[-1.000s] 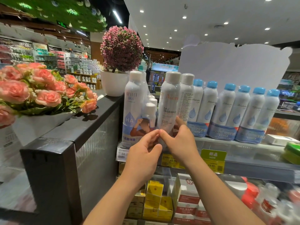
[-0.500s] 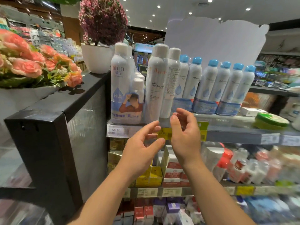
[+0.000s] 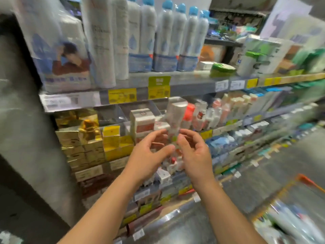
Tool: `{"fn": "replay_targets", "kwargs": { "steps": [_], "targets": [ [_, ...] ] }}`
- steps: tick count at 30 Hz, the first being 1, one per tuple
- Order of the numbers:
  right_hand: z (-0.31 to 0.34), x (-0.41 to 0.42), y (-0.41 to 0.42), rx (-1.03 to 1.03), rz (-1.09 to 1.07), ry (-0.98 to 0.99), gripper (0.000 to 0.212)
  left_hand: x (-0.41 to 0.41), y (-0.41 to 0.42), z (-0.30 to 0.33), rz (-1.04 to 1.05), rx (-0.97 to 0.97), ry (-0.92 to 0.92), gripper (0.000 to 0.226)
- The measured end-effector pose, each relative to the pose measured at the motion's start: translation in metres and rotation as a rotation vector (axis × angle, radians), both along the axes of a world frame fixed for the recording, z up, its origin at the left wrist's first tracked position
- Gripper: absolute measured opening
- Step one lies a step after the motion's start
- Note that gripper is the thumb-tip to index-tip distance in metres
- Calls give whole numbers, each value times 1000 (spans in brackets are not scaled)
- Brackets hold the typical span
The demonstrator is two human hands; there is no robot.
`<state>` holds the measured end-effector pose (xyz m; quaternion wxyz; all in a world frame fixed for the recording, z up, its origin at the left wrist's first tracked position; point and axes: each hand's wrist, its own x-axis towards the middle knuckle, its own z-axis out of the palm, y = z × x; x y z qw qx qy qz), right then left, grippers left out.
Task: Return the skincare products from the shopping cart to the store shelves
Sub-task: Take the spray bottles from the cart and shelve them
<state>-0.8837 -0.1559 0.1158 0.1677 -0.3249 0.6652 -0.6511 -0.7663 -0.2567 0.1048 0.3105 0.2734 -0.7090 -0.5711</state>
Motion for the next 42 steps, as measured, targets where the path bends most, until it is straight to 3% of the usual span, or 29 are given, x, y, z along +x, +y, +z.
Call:
{"fn": "replay_targets", "kwargs": {
  "steps": [6, 12, 21, 26, 31, 36, 40, 42],
  "targets": [
    [-30, -37, 81, 73, -234, -58, 10, -57, 52, -17, -228, 0, -78, 55],
    [-49, -69, 149, 79, -426, -160, 24, -111, 96, -25, -402, -28, -120, 70],
    [-84, -138, 272, 98, -653, -239, 12, -212, 194, -49, -636, 0, -243, 49],
    [-117, -190, 327, 111, -763, -348, 12, -268, 241, -67, -683, 28, -330, 60],
    [-158, -237, 367, 169, -844, -458, 12, -325, 278, -87, -718, 16, -439, 55],
    [-196, -275, 395, 214, -893, -542, 42, -364, 306, -111, -734, 14, -486, 54],
    [-234, -304, 416, 237, -929, -626, 20, -385, 320, -136, -734, 53, -561, 34],
    [-250, -316, 425, 251, -947, -666, 19, -393, 326, -148, -733, 56, -594, 32]
  ]
}}
